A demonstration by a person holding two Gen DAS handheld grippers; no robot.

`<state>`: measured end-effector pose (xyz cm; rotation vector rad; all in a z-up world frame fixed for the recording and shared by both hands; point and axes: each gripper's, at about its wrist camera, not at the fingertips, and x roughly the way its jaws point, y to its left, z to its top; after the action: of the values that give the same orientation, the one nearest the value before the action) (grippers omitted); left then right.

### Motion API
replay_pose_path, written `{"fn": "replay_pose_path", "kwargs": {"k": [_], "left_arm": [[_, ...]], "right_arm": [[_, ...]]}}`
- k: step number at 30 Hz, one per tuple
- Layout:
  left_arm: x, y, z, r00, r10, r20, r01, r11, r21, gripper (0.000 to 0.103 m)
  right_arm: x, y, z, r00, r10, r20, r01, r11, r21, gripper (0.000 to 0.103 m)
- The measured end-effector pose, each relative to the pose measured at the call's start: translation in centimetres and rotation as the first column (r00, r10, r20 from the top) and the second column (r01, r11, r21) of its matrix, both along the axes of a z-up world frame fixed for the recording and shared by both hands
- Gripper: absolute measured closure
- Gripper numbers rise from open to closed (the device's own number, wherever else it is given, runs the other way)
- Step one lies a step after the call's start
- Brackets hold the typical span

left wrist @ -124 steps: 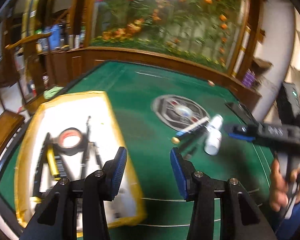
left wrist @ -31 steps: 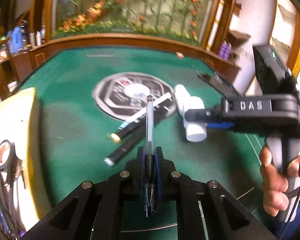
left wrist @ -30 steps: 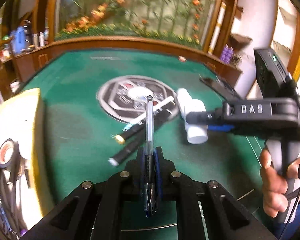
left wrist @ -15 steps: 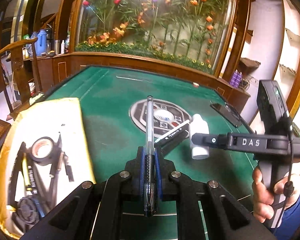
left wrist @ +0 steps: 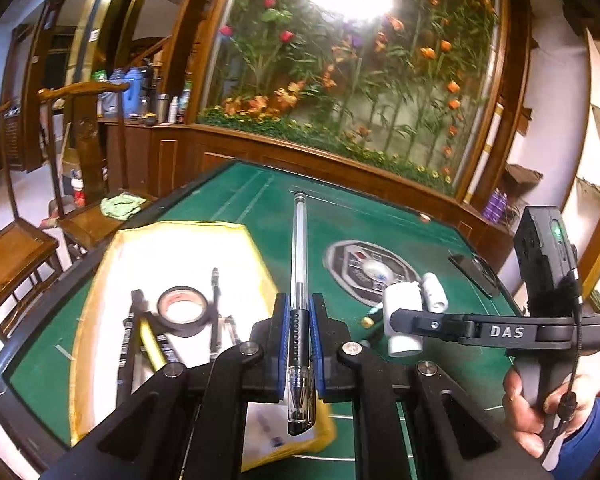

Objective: Organize rigid objects
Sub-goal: 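Lower the bottle and clear pen into the white tray and open both tools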

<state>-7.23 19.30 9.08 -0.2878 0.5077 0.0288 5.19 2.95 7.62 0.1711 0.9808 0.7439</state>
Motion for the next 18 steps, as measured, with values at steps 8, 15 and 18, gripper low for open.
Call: {"fn": "replay_pose_path", "kwargs": {"k": [8, 15, 18], "left_arm": [[-1.6, 4.5, -1.6, 0.997, 0.079, -0.015, -0.079, 0.996, -0.041, 0.094], [-1.2, 6.9, -4.0, 0.991, 0.115, -0.064, -0.120, 0.989, -0.082, 0.094], [-0.5, 7.3, -4.9, 0.990, 0.115, -0.087, -0.124, 0.987, -0.099, 0.094]], "right_arm": [[-1.7, 5.5, 1.4, 0.996, 0.085, 0.021, -0.085, 0.996, -0.014, 0.065], [-3.5, 10.6, 0.0, 0.986, 0.168, 0.021, -0.165, 0.983, -0.081, 0.065], [-3.7, 12.1, -1.3, 0.984, 0.179, 0.021, -0.174, 0.976, -0.133, 0.065]]}}
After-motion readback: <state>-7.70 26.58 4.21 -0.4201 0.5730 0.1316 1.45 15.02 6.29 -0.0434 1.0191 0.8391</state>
